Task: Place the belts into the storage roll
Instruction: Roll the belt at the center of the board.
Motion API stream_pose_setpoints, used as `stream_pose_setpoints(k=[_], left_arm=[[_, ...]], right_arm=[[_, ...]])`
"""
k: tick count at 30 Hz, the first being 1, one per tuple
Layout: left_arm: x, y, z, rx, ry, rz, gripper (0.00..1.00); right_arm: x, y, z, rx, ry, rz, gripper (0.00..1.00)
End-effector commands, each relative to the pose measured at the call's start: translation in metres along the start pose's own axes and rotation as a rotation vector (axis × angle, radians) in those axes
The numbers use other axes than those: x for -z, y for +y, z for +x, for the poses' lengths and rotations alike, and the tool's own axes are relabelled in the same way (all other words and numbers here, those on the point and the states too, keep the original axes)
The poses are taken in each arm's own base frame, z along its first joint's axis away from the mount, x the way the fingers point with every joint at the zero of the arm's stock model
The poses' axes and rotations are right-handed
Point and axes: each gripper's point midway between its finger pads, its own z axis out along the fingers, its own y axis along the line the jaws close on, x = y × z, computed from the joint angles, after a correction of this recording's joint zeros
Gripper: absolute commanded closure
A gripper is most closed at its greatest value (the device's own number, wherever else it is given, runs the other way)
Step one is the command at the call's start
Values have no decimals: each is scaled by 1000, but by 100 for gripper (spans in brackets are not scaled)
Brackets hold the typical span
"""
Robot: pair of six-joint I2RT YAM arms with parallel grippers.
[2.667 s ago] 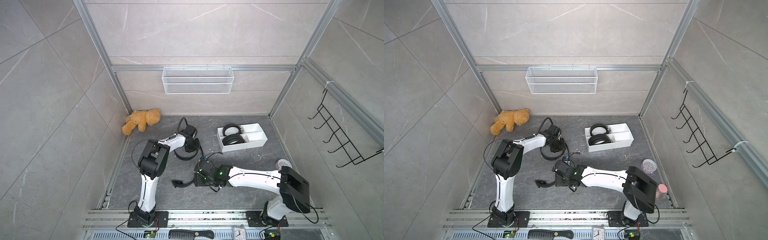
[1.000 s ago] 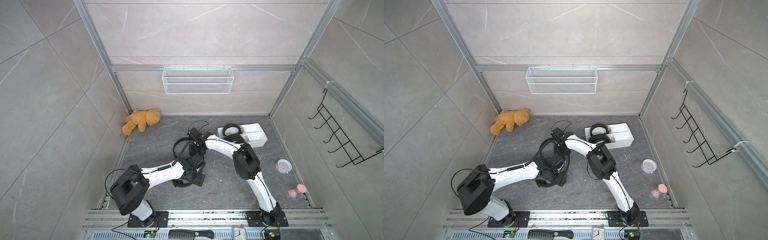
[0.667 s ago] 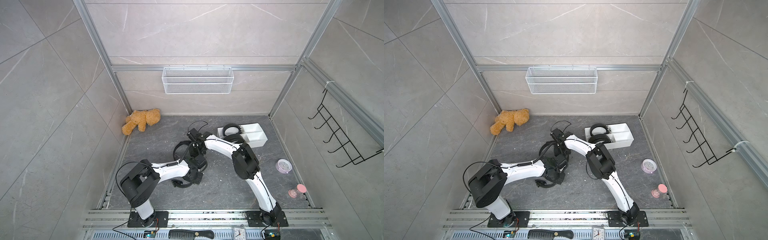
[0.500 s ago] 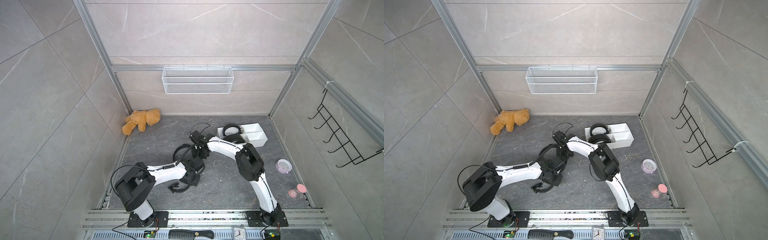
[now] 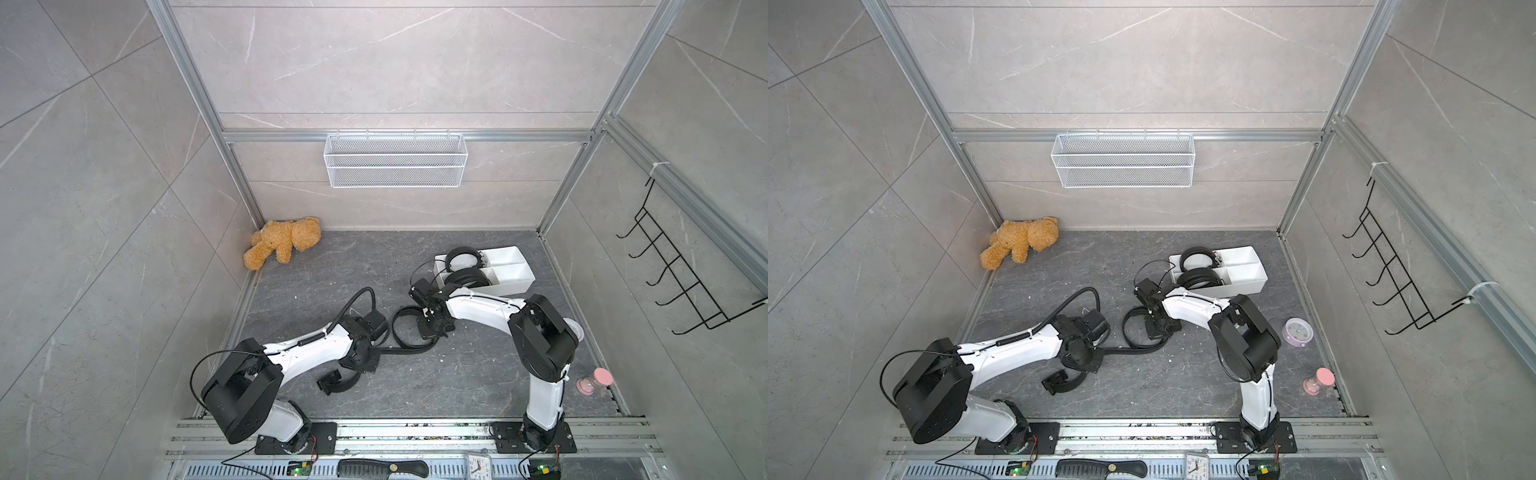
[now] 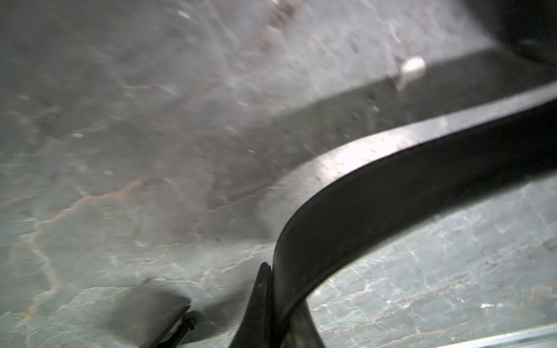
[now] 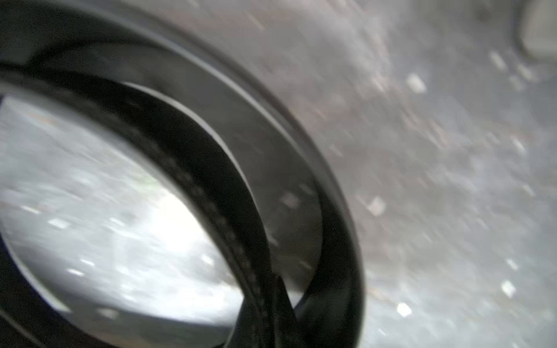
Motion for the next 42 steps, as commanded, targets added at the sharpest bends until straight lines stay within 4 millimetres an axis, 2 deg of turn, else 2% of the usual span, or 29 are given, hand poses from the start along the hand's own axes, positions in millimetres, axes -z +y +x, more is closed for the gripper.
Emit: stream_pose_setpoints(k=[1, 5, 8, 12, 16, 18, 22, 23, 26, 28, 31, 34, 42], left_arm=[[15, 31, -9, 66, 4, -66, 100], [24, 49, -30, 133, -32, -52, 100], [29, 56, -49, 102, -38, -82, 100], [29, 71, -82, 36, -53, -170, 100], [24, 99, -110, -20, -25, -289, 100], [17, 109, -109, -9, 51, -297, 100], [0, 108, -92, -37, 160, -281, 100], [-2, 114, -90, -47, 172, -313, 100], [2, 131, -99, -105, 174, -406, 100], [9, 140, -115, -118, 145, -428, 100], [16, 158, -132, -111, 131, -478, 100], [13, 178, -141, -97, 153, -530, 100], [-1, 213, -149, -73, 183, -590, 100]], right_arm=[[-1, -33, 42, 17, 102, 109, 98], [10, -46, 59, 9, 104, 124, 98], [15, -53, 70, 11, 111, 139, 98], [8, -53, 84, 3, 142, 115, 100], [4, -43, 94, 20, 149, 105, 100], [6, -37, 95, 43, 140, 122, 100], [11, -24, 96, 80, 120, 150, 100], [11, -21, 97, 86, 114, 151, 100], [10, -10, 101, 109, 100, 147, 100], [9, -3, 104, 137, 103, 145, 100], [8, -12, 113, 174, 134, 218, 100], [7, -23, 121, 171, 146, 246, 100], [14, -39, 139, 161, 170, 271, 100]])
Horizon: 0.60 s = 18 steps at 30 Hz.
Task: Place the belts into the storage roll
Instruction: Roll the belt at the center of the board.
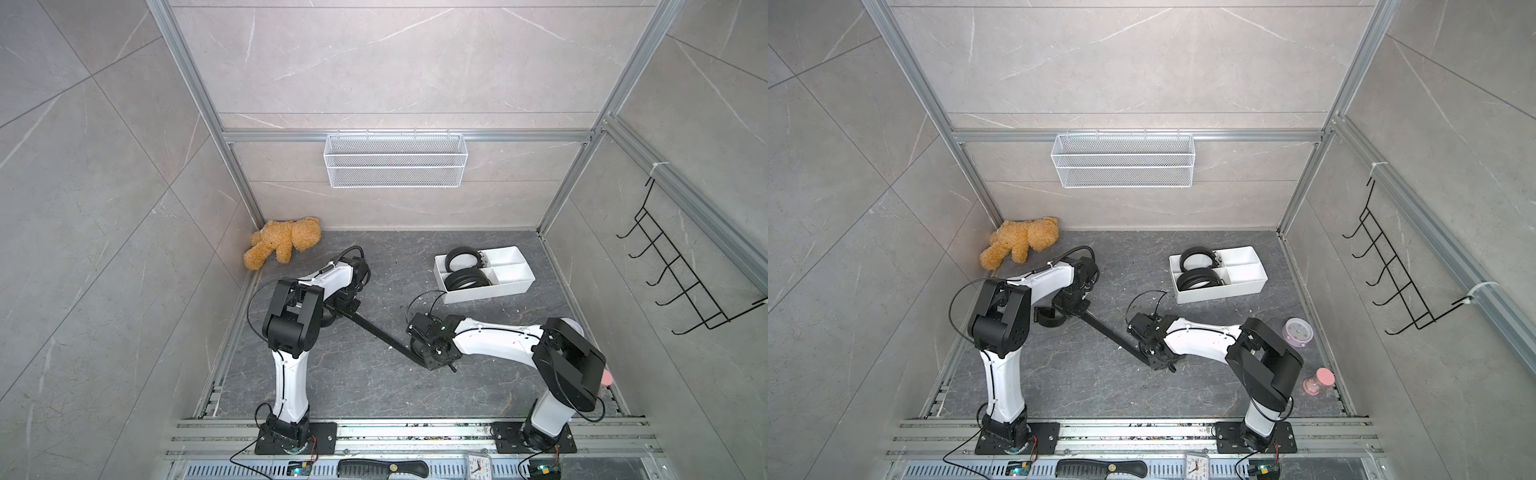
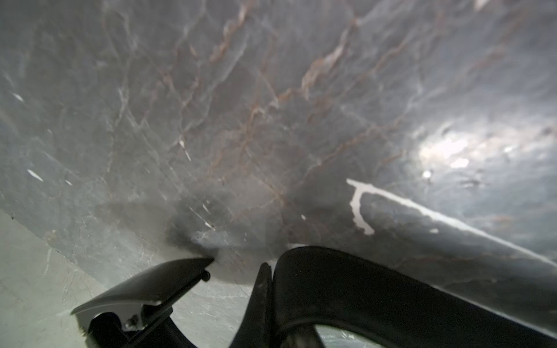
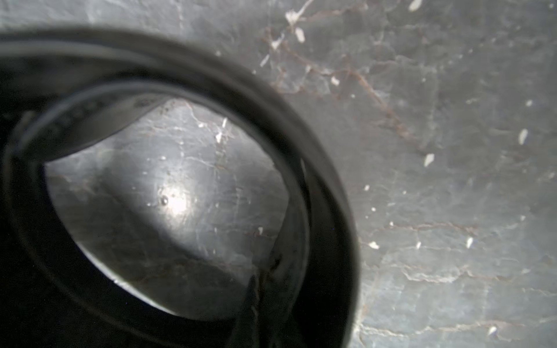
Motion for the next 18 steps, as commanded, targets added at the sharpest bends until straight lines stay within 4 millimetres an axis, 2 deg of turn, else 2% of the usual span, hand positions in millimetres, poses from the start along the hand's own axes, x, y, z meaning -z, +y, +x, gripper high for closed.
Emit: stream_pose_setpoints(k=[1, 4, 9, 12, 15, 18], left_arm=[[-7, 81, -4, 93, 10, -262, 100], [0, 74, -17, 91, -37, -219, 100], [36, 28, -69, -88, -239, -244, 100], [59, 4, -96, -108, -401, -212, 100], [79, -6, -111, -90, -523, -155, 100], [91, -9, -123, -115, -632, -144, 100]], right_arm=[[1, -44, 69, 81, 235, 151, 100], [0, -36, 67, 93, 232, 118, 100], [-4, -5, 60, 181, 240, 67, 100], [-5, 13, 59, 218, 237, 28, 100], [-4, 35, 60, 261, 227, -6, 100], [-1, 54, 60, 305, 219, -9, 100]])
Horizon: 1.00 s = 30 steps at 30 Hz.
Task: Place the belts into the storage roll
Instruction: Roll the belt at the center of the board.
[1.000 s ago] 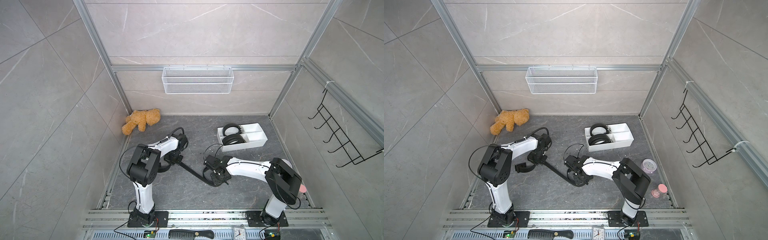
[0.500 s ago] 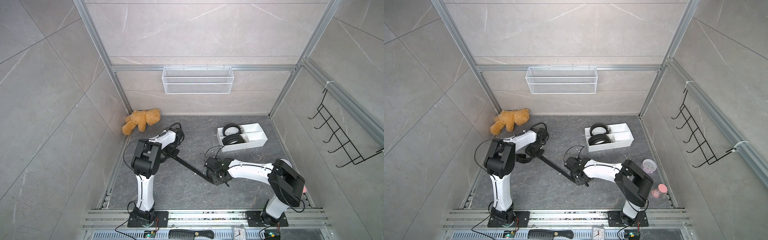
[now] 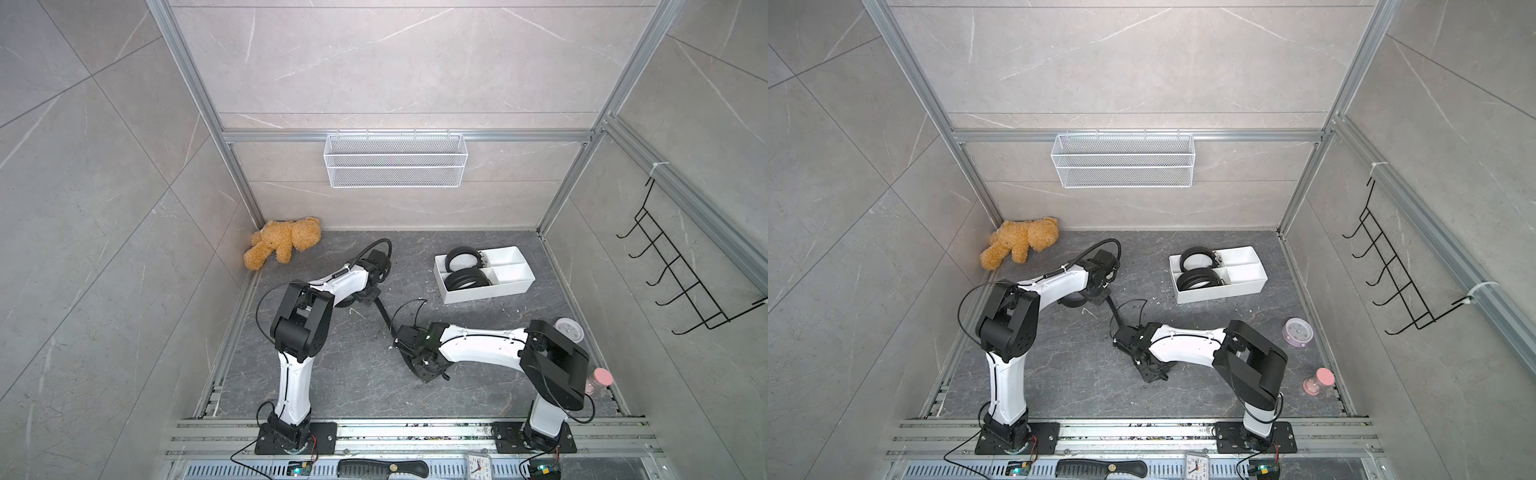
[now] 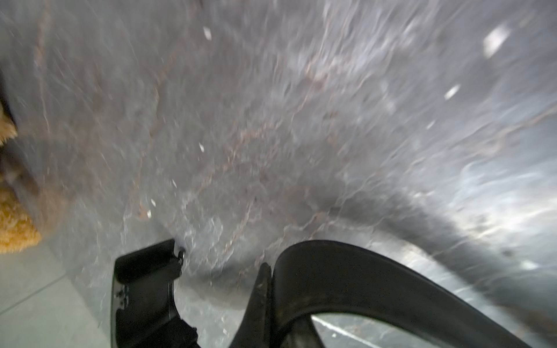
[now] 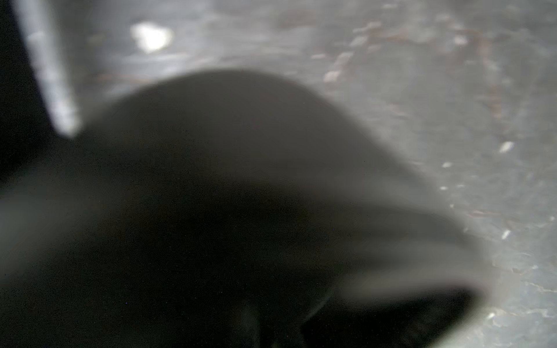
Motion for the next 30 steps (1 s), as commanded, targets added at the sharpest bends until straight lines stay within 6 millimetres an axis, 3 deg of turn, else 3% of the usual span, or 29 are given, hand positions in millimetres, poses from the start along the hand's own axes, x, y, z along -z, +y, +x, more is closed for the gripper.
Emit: stream_pose_setpoints(k=[1, 7, 12, 13, 15, 19, 25, 30], left_arm=[[30, 33, -42, 31, -223, -62, 100], [33, -6, -33, 20, -239, 126, 100], [16, -23, -7, 52, -112, 186, 98], [15, -24, 0, 55, -84, 186, 94], [20, -22, 7, 91, -73, 176, 73], [42, -16, 4, 162, -154, 183, 44], [68, -3, -1, 226, -205, 175, 35], [119, 12, -10, 322, -349, 205, 20]], right_arm=[[-8, 29, 33, 116, 141, -35, 100], [-7, 57, 24, 171, 120, -43, 100], [-5, 77, 12, 190, 99, -76, 100], [-5, 78, 11, 189, 98, -74, 100], [-5, 77, 8, 183, 89, -67, 100], [-5, 76, 6, 165, 79, -55, 100], [-6, 76, 7, 148, 73, -62, 100], [-7, 77, 8, 144, 68, -73, 100]])
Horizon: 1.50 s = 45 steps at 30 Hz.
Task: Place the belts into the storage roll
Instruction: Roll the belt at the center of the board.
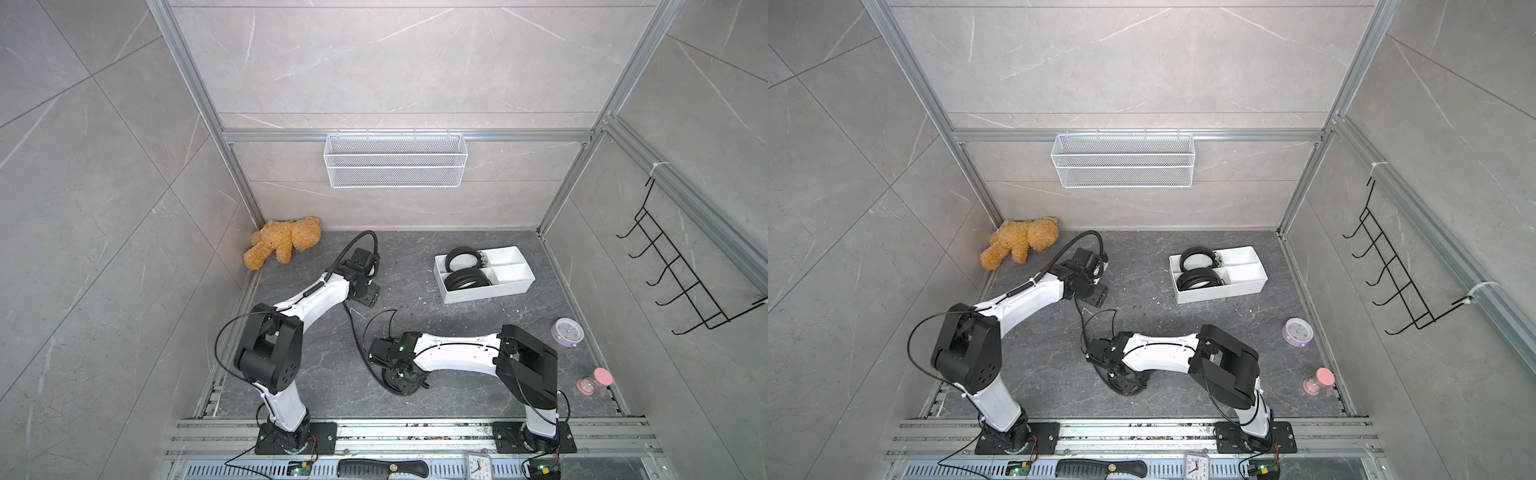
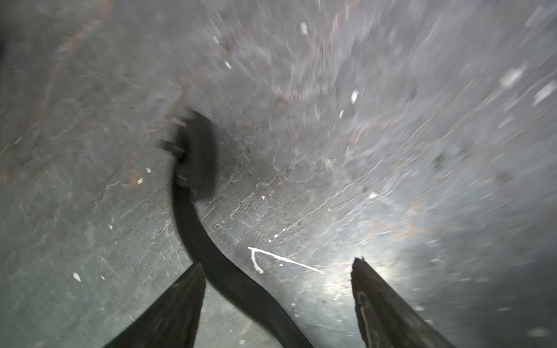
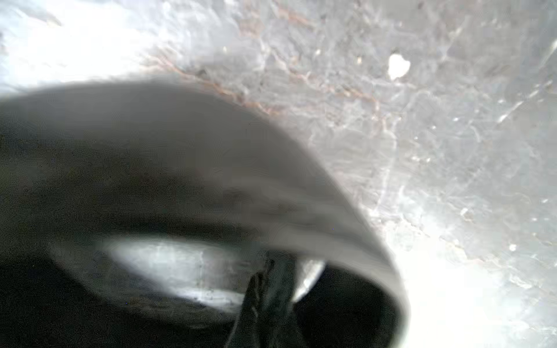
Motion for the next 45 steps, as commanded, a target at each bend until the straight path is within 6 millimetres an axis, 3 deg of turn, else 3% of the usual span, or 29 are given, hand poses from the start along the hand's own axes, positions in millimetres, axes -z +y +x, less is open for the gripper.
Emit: stream_pose_setpoints(k=[1, 4, 7, 10, 14, 17, 25, 30, 31, 34, 36, 42, 45], left_arm=[[48, 7, -24, 109, -140, 23, 19], [64, 20, -3, 239, -99, -19, 16], [68, 32, 42, 403, 11, -74, 18], [69, 20, 73, 554, 23, 16, 19], [51, 15, 117, 771, 90, 72, 18], [37, 17, 133, 826, 106, 58, 18], [-15, -12, 115, 776, 141, 242, 38], [-39, -15, 99, 746, 143, 266, 57], [-42, -16, 92, 732, 135, 279, 61], [-48, -22, 69, 680, 112, 316, 87], [-54, -31, 55, 623, 112, 340, 97], [-64, -86, 21, 411, 185, 457, 99], [-66, -104, 15, 335, 232, 446, 88]], right_arm=[[-16, 17, 12, 12, 46, -56, 100], [-16, 16, 12, 21, 47, -49, 100], [-16, 15, 12, 23, 48, -45, 100], [-16, 15, 12, 22, 45, -46, 100], [-15, 16, 11, 20, 41, -49, 100], [-16, 15, 13, 20, 43, -50, 100], [-18, 17, 13, 17, 41, -56, 100], [-15, 19, 9, 8, 30, -63, 100], [-14, 19, 8, 7, 27, -66, 100], [-13, 22, 6, 3, 17, -78, 100], [-12, 23, 4, 1, 12, -82, 100], [-11, 27, -3, 2, 0, -87, 100], [-11, 30, -7, 3, -6, -91, 100]])
